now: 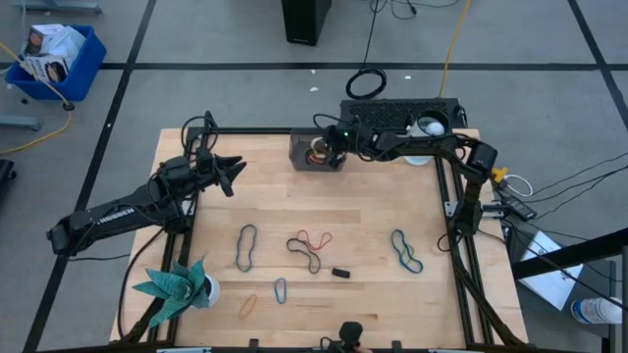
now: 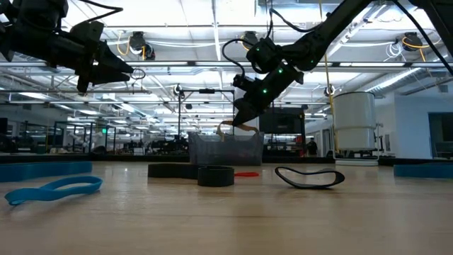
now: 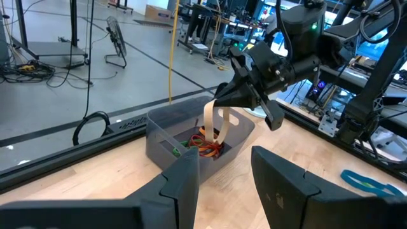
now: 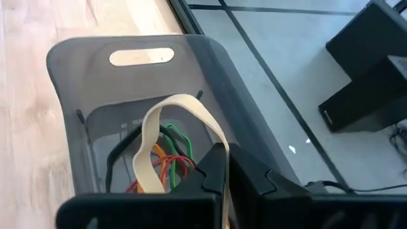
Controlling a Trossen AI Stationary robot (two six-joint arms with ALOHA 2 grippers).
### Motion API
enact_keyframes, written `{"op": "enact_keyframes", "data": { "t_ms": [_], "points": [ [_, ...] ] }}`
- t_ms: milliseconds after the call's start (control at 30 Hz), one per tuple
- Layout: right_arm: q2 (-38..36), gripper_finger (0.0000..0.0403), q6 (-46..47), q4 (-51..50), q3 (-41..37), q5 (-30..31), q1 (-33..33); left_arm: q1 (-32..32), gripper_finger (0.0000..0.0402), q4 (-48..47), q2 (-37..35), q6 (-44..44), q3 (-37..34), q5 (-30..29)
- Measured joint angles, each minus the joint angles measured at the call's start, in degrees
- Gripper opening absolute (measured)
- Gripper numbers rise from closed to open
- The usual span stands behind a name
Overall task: Pick and place rubber bands into bin
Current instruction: Put the brown rubber band into the black bin, then put the top left blue rubber band into the black bin
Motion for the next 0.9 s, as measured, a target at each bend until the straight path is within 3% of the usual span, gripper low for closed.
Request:
{"op": "enact_keyframes", "data": {
  "t_ms": [133,633,900],
  "points": [
    [0.00,0.0026,-1.90,0.00,0.00,-0.05,0.41,0.02,0.0150,0.00,0.00,0.00,-0.01,0.00],
    [-0.80,0.0153,-1.85,-0.20,-0.03,0.35,2.18,0.00,0.0150,0.02,0.00,-0.01,-0.02,0.01],
    [-12.44,0.0166,9.28,-4.41,-0.07,0.02,4.99,0.02,0.0150,9.42,0.00,2.41,1.31,2.94]
  ]
}}
